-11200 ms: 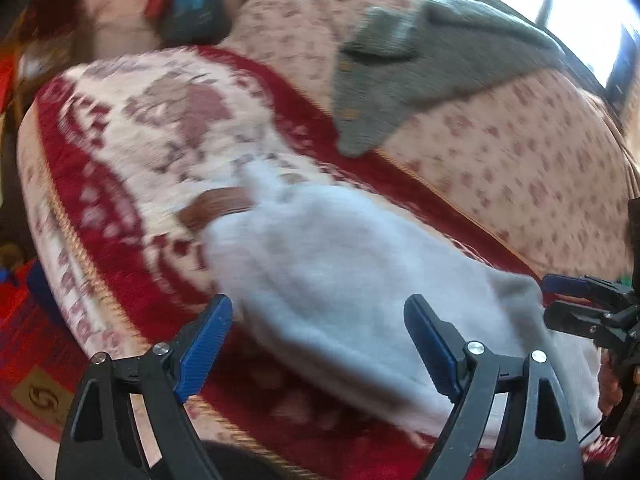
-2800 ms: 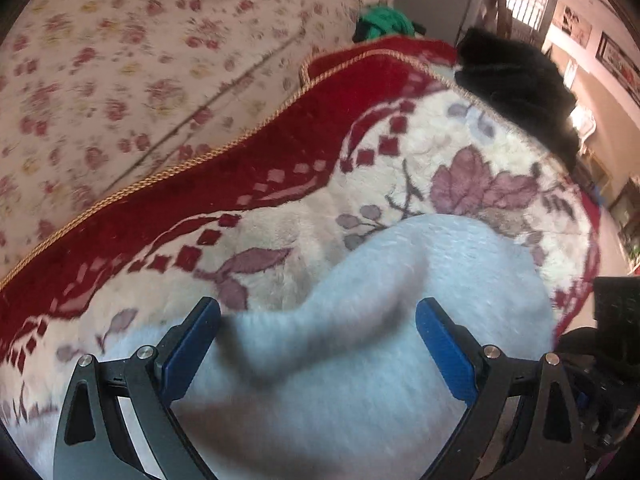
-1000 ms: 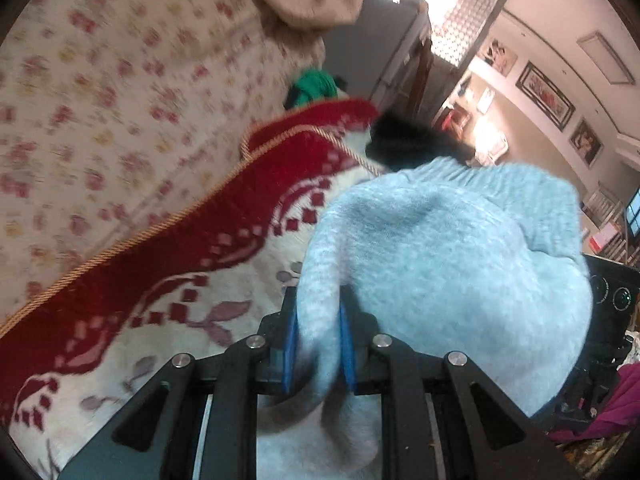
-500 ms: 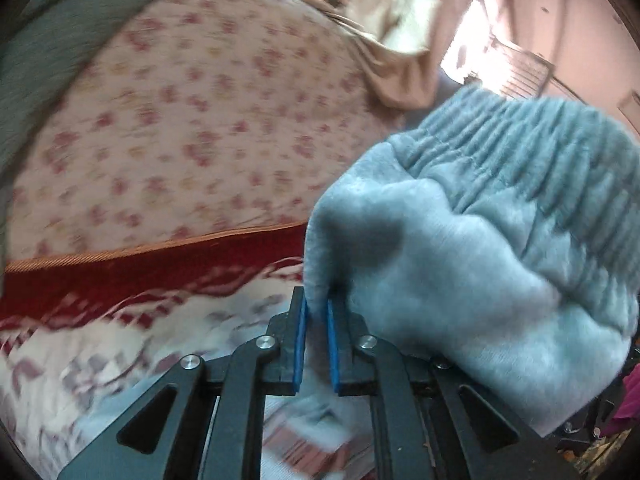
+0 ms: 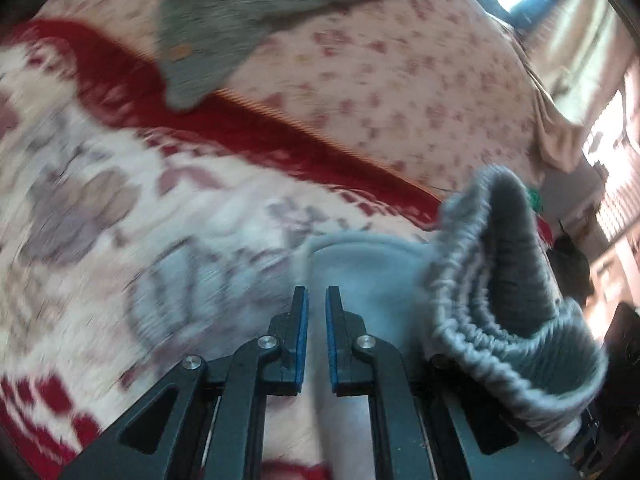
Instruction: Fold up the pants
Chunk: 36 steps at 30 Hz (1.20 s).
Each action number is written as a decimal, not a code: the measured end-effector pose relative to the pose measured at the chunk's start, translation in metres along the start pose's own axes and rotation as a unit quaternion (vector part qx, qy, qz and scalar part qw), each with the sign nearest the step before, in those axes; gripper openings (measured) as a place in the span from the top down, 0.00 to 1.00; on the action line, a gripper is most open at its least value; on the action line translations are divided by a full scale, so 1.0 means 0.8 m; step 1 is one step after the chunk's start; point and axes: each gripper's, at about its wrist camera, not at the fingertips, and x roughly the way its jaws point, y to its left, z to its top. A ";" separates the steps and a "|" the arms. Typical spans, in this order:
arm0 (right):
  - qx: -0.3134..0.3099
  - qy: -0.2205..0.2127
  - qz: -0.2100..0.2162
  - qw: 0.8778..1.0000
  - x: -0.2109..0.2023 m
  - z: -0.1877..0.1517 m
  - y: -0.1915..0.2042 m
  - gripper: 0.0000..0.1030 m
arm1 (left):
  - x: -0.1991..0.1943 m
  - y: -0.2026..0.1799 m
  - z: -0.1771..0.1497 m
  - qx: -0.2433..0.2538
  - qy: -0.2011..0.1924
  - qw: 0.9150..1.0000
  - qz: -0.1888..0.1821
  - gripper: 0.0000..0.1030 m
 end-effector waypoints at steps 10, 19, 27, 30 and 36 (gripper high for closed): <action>0.016 -0.014 0.121 0.992 -0.054 -0.015 0.010 0.20 | -0.102 -0.029 -0.001 0.022 -0.091 0.995 0.032 0.67; 0.019 -0.053 -0.007 0.998 -0.120 -0.024 -0.031 0.20 | -0.116 -0.140 -0.013 0.108 -0.085 0.990 0.007 0.45; 0.059 -0.066 -0.141 0.986 -0.136 -0.001 -0.088 0.20 | -0.082 -0.220 -0.043 0.163 -0.050 0.985 -0.025 0.35; 0.070 -0.061 -0.154 0.984 -0.131 0.006 -0.098 0.20 | -0.060 -0.227 -0.056 0.169 -0.030 0.985 -0.010 0.35; 0.082 -0.055 -0.162 0.982 -0.122 0.006 -0.110 0.20 | -0.045 -0.217 -0.081 0.185 -0.025 0.981 0.050 0.35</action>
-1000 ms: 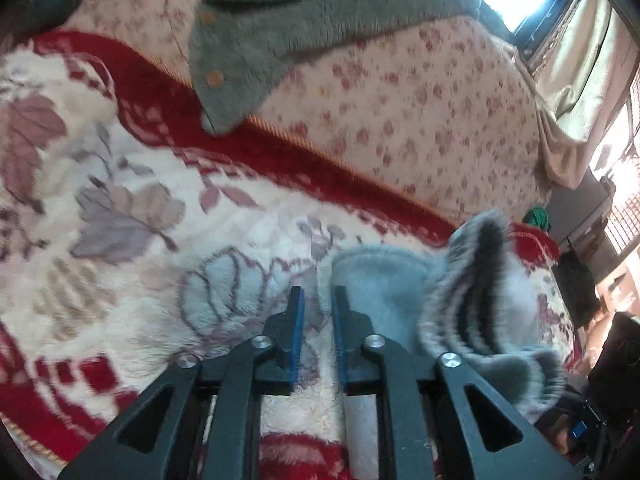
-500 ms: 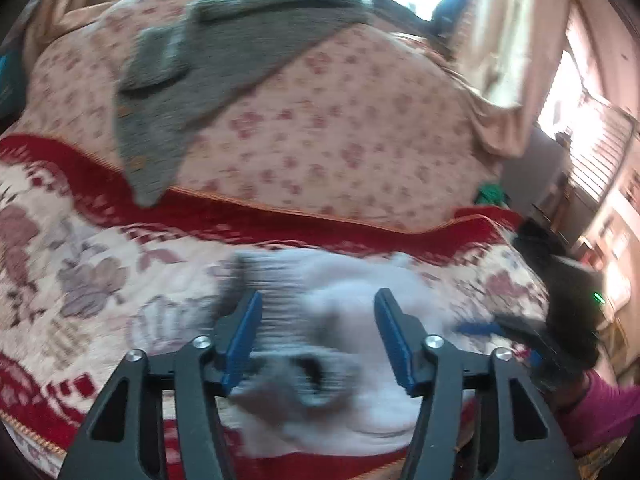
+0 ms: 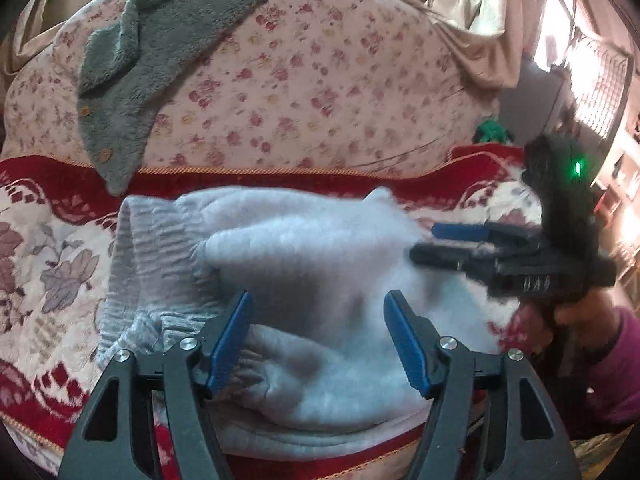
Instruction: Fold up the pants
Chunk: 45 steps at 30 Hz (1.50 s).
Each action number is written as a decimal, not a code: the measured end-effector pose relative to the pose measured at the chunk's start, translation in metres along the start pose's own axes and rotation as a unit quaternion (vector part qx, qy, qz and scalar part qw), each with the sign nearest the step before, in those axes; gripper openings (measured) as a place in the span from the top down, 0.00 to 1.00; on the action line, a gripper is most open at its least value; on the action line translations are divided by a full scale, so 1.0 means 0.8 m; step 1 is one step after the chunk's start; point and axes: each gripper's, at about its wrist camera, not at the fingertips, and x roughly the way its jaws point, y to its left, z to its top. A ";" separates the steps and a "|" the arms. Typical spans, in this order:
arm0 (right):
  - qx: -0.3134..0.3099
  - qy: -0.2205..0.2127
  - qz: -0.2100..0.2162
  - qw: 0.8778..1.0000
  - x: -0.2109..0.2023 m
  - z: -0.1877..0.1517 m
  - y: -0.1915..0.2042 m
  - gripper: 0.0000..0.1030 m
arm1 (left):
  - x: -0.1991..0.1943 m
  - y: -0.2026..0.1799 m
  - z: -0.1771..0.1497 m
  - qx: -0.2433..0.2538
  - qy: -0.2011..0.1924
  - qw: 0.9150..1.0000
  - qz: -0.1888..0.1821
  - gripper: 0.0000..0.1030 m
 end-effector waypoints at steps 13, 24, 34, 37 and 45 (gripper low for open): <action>0.018 -0.007 -0.068 0.997 0.075 0.019 -0.006 0.00 | 0.019 0.039 -0.047 -0.021 -0.004 1.000 0.011 0.35; 0.046 0.009 -0.023 0.999 0.088 0.035 -0.026 0.00 | 0.043 0.060 -0.035 -0.044 -0.015 0.999 0.012 0.35; 0.114 0.017 -0.023 0.993 0.063 0.038 -0.104 0.00 | 0.034 0.057 -0.043 -0.041 -0.026 0.999 0.005 0.35; 0.156 0.006 0.022 0.988 0.066 0.049 -0.130 0.00 | 0.032 0.057 -0.049 -0.037 -0.032 0.999 0.003 0.35; 0.022 0.065 0.029 0.997 0.119 0.066 -0.102 0.66 | 0.030 0.067 -0.059 -0.042 -0.045 0.998 -0.017 0.35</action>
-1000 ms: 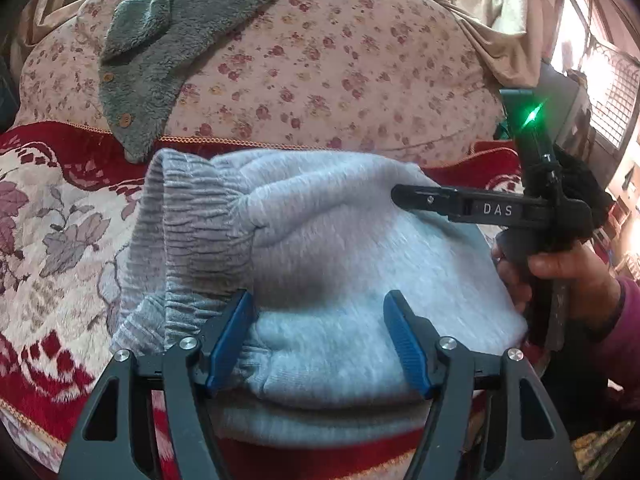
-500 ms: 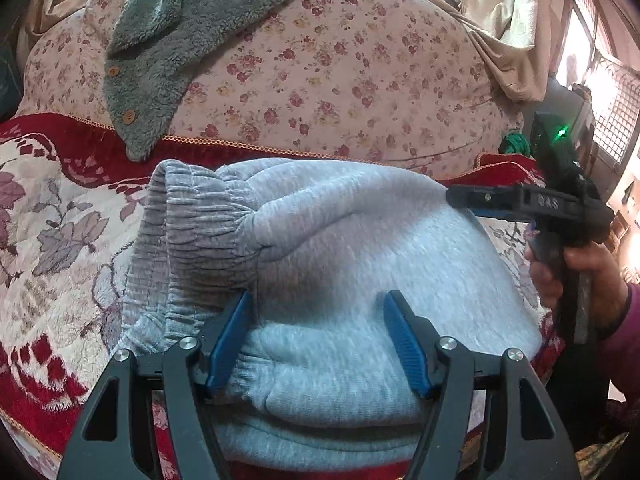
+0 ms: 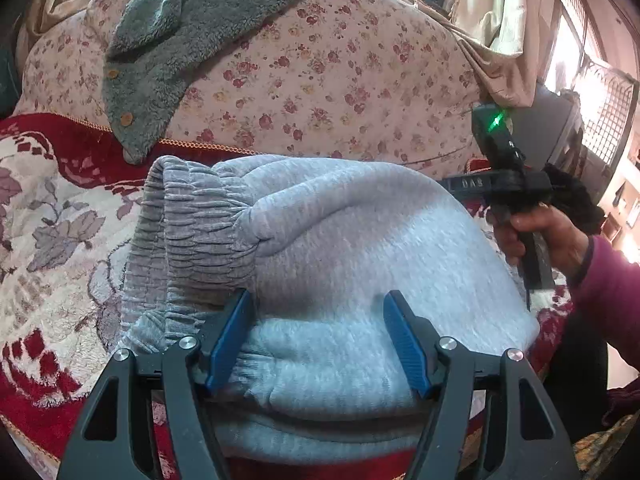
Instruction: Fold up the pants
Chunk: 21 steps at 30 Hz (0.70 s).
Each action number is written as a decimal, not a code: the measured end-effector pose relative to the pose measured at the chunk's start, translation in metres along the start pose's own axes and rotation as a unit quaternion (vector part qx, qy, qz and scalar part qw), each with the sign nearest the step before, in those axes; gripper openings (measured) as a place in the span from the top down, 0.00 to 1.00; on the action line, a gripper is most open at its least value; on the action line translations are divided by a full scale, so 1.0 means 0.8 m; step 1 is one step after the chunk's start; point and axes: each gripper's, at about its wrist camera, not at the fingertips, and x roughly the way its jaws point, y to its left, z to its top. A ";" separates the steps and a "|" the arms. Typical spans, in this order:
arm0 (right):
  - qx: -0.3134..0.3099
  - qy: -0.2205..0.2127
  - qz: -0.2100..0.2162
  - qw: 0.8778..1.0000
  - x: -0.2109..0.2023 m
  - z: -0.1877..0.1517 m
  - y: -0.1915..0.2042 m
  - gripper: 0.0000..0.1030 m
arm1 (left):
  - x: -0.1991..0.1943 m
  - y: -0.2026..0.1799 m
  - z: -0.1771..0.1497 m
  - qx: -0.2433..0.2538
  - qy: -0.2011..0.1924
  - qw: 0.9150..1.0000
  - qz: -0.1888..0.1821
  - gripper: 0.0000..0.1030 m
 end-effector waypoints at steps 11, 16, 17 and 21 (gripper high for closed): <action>0.044 -0.059 -0.010 0.997 -0.037 0.023 -0.029 0.99 | 0.001 0.005 0.000 -0.002 -0.004 1.000 -0.015 0.35; 0.017 -0.037 -0.045 0.998 -0.052 -0.001 0.004 0.96 | 0.001 0.006 -0.001 -0.016 -0.014 1.000 -0.009 0.35; 0.017 -0.033 -0.043 0.998 -0.052 -0.007 0.008 0.96 | 0.001 0.003 -0.001 -0.015 -0.015 1.000 -0.004 0.34; 0.020 -0.036 -0.041 0.998 -0.050 -0.031 0.029 0.94 | 0.001 -0.007 0.000 -0.023 -0.016 0.999 0.014 0.29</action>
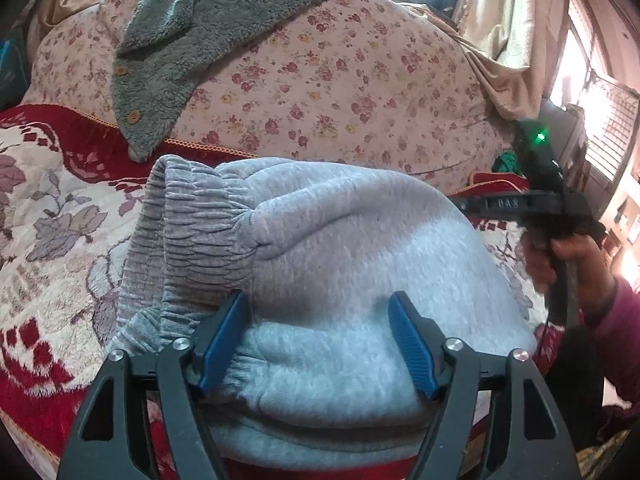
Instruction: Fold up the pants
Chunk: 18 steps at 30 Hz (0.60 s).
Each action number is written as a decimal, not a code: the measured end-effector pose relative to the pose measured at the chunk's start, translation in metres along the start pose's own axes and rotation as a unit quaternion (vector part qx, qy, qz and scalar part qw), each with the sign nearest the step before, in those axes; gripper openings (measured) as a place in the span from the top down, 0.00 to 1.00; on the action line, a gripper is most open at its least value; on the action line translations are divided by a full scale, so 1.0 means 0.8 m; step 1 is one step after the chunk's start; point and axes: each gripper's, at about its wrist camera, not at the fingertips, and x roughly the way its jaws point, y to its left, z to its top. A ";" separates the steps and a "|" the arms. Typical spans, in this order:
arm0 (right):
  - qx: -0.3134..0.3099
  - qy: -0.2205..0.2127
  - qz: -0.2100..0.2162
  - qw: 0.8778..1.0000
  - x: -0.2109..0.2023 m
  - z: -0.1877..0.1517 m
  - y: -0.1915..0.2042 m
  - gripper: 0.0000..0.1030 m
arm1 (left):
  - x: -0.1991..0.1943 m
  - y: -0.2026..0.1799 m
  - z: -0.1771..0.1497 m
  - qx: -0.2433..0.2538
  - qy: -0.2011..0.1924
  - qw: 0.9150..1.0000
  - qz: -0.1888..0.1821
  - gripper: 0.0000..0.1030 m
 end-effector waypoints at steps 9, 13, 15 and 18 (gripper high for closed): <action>0.038 -0.036 0.023 0.998 -0.047 -0.023 0.010 0.05 | 0.001 -0.032 0.008 -0.018 -0.005 0.997 0.073 0.20; 0.042 -0.068 0.042 0.996 -0.073 -0.031 0.018 0.01 | -0.003 -0.044 0.013 -0.022 -0.008 0.995 0.097 0.16; 0.042 -0.061 0.044 0.996 -0.077 -0.034 0.023 0.01 | -0.005 -0.046 0.015 -0.028 -0.007 0.994 0.107 0.16; 0.036 -0.051 0.047 0.997 -0.078 -0.043 0.031 0.01 | -0.011 -0.051 0.016 -0.027 -0.013 0.991 0.128 0.15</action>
